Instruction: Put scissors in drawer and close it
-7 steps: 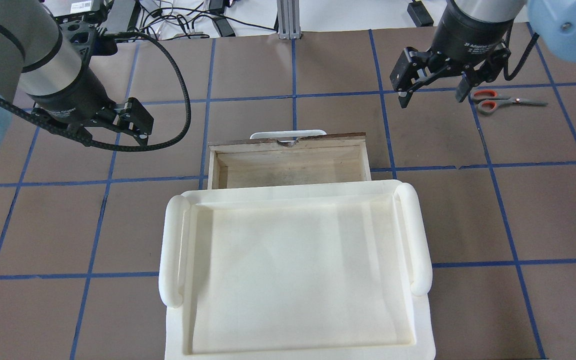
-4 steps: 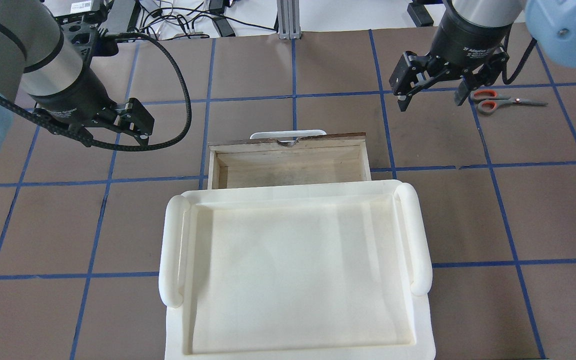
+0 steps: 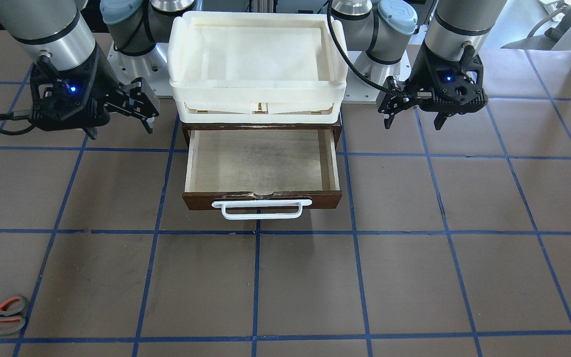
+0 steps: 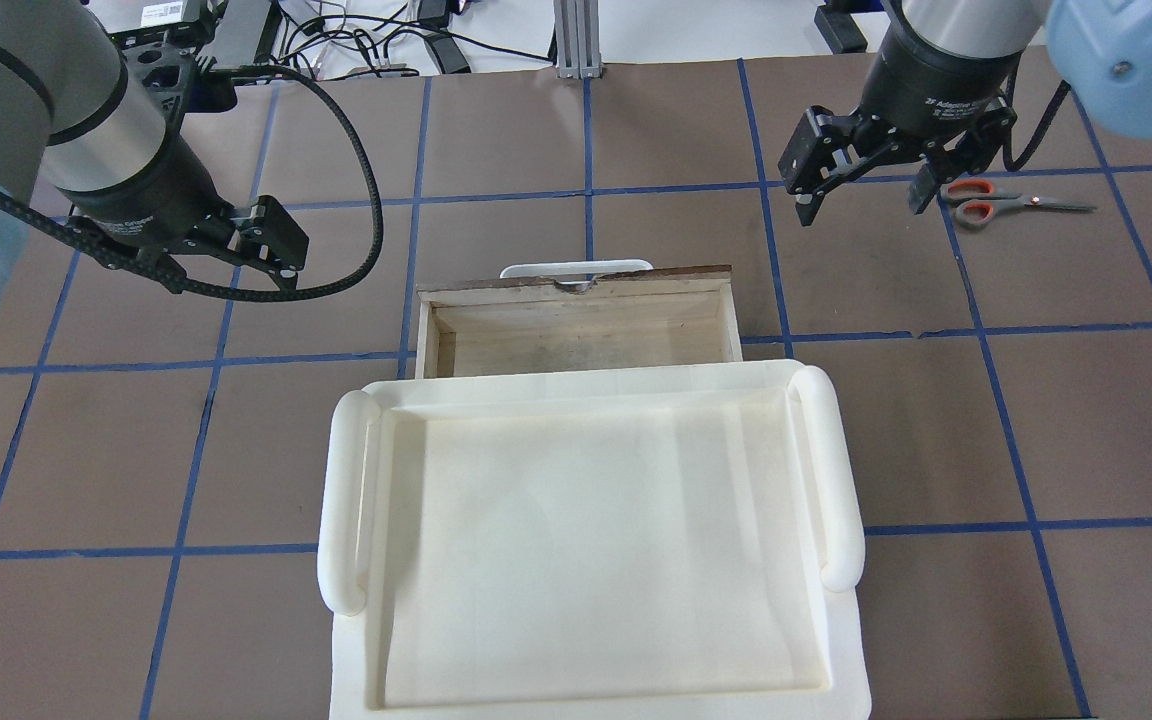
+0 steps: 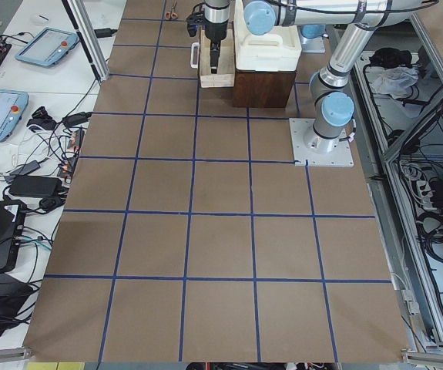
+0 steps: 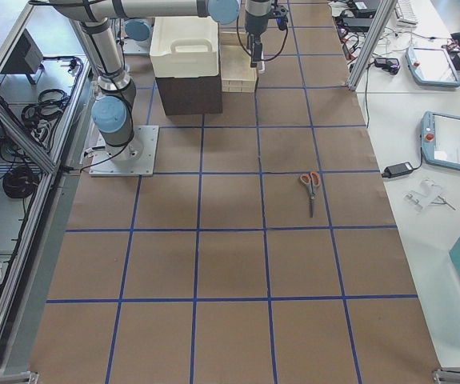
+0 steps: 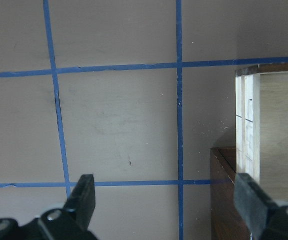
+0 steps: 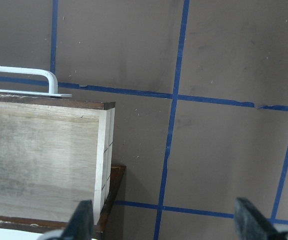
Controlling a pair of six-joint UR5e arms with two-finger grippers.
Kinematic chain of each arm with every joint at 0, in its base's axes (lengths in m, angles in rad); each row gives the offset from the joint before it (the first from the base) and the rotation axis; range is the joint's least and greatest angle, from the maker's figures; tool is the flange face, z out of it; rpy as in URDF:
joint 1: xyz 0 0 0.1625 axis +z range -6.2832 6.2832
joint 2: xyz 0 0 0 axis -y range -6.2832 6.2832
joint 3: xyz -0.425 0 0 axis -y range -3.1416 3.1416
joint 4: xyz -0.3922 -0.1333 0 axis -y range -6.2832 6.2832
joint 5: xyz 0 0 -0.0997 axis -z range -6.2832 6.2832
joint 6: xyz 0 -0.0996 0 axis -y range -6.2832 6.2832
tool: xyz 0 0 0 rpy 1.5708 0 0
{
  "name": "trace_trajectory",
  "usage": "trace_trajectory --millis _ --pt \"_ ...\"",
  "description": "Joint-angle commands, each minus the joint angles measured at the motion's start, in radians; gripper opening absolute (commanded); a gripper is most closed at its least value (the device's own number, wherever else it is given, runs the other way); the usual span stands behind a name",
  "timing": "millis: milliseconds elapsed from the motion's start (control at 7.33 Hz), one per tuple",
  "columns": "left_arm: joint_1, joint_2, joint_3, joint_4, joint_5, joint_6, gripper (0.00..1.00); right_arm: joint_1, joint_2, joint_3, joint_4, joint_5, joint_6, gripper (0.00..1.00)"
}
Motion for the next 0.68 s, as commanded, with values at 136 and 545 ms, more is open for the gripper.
trace_trajectory --millis 136,545 --pt "0.000 0.001 0.000 0.002 0.001 0.001 1.00 -0.033 0.009 0.002 -0.012 -0.014 -0.273 1.00" --pt "0.000 0.003 -0.002 0.000 0.001 0.003 1.00 -0.219 0.027 0.088 -0.029 -0.015 -0.645 1.00"
